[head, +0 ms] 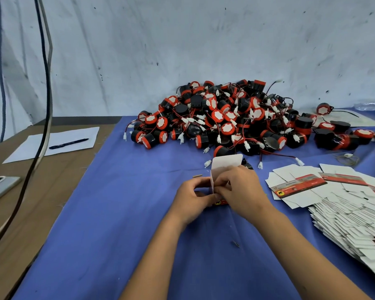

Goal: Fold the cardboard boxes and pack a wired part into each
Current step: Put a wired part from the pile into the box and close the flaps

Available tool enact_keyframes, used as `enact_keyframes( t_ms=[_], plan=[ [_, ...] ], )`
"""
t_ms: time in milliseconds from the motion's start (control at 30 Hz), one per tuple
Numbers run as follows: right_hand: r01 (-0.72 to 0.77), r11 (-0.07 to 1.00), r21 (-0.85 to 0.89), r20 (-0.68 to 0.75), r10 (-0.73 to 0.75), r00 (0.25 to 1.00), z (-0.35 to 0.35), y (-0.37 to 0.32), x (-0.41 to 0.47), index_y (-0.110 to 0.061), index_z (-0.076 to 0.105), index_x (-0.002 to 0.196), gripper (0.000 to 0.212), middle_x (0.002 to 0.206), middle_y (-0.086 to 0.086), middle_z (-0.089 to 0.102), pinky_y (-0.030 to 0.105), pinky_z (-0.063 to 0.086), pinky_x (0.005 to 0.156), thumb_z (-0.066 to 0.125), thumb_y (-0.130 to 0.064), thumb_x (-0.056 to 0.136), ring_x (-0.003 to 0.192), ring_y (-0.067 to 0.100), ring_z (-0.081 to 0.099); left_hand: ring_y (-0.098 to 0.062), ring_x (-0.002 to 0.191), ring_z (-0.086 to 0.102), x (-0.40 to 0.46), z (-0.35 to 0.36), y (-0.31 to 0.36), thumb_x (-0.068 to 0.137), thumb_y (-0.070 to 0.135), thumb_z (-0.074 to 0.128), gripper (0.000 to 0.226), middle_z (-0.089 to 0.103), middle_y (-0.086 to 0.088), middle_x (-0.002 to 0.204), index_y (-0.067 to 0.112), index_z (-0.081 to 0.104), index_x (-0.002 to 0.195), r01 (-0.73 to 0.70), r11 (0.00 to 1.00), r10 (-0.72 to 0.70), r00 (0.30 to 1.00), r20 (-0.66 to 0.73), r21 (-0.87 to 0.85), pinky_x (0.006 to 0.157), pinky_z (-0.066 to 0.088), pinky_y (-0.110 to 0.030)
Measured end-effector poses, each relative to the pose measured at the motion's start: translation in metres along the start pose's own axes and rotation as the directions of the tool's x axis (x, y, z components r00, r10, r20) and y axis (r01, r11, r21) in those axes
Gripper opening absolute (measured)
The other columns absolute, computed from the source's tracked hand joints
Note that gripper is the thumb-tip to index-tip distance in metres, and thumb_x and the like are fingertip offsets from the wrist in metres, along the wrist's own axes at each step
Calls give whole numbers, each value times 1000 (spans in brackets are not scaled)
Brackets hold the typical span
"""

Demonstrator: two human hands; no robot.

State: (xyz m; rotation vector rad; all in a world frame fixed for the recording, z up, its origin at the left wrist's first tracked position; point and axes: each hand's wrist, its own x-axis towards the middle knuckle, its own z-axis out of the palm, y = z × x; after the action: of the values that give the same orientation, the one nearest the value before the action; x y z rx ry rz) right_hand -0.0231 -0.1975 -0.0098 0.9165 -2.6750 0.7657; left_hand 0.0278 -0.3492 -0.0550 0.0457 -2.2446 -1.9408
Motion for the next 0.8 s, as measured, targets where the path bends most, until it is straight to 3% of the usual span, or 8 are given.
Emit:
enact_keyframes(
  t_ms=[133,233,333,400,500,567,633,800],
  plan=[
    [87,991,-102,55,-81,995,-1,1,3,-26,78,73,17,73,-18,55,33,36,76,68,-18,85,83,15,51,-13,78,64,-1,-1,4,86,16,74,23,75,3,97,24,77,107,12,996,-8,999,44,-90,72,55,-24],
    [137,979,-148,260,-95,961,-6,1,1,-25,75,84,27,93,-19,46,32,23,89,53,-25,100,99,13,35,-17,70,53,0,6,6,101,32,61,26,61,-2,77,7,69,97,52,989,-60,997,-50,-138,61,46,-24],
    [133,991,5,336,-127,933,-20,3,2,-13,72,78,38,101,-1,65,37,43,91,49,-32,102,94,21,54,-11,67,57,2,14,5,104,40,59,31,64,7,76,13,72,101,75,997,-78,982,-170,-25,63,47,-27],
    [144,956,256,-15,-146,989,-25,8,-1,-11,73,79,36,88,-1,70,39,51,75,51,-32,98,82,19,61,-8,72,62,4,18,4,100,48,63,29,71,8,84,21,75,103,92,996,-87,974,-211,15,67,51,-31],
    [-11,882,471,-470,261,843,-19,29,-3,-19,74,97,21,94,-7,71,27,46,69,54,-22,103,81,10,62,-8,87,68,5,23,2,92,46,75,21,75,10,98,28,73,102,108,987,-68,953,-296,121,76,58,-34],
    [-235,715,659,-221,482,848,-9,44,-1,-23,73,105,17,91,-5,70,27,44,61,56,-20,103,69,11,59,-4,88,67,6,28,0,89,37,80,19,74,14,100,29,72,103,80,978,-14,945,-327,191,73,56,-26],
    [-333,578,745,82,417,905,5,49,-2,-22,75,108,16,86,-5,72,21,45,51,61,-18,101,61,8,61,-2,89,68,7,29,-2,88,26,81,17,75,15,98,27,73,103,42,990,6,944,-329,138,74,56,-24],
    [-188,627,756,59,221,973,26,42,-10,-35,72,111,30,104,-8,75,35,60,77,71,-11,94,89,19,74,-7,94,71,8,28,-6,90,7,75,29,77,13,102,32,73,103,-47,998,57,932,-358,36,79,60,-31]
  ],
)
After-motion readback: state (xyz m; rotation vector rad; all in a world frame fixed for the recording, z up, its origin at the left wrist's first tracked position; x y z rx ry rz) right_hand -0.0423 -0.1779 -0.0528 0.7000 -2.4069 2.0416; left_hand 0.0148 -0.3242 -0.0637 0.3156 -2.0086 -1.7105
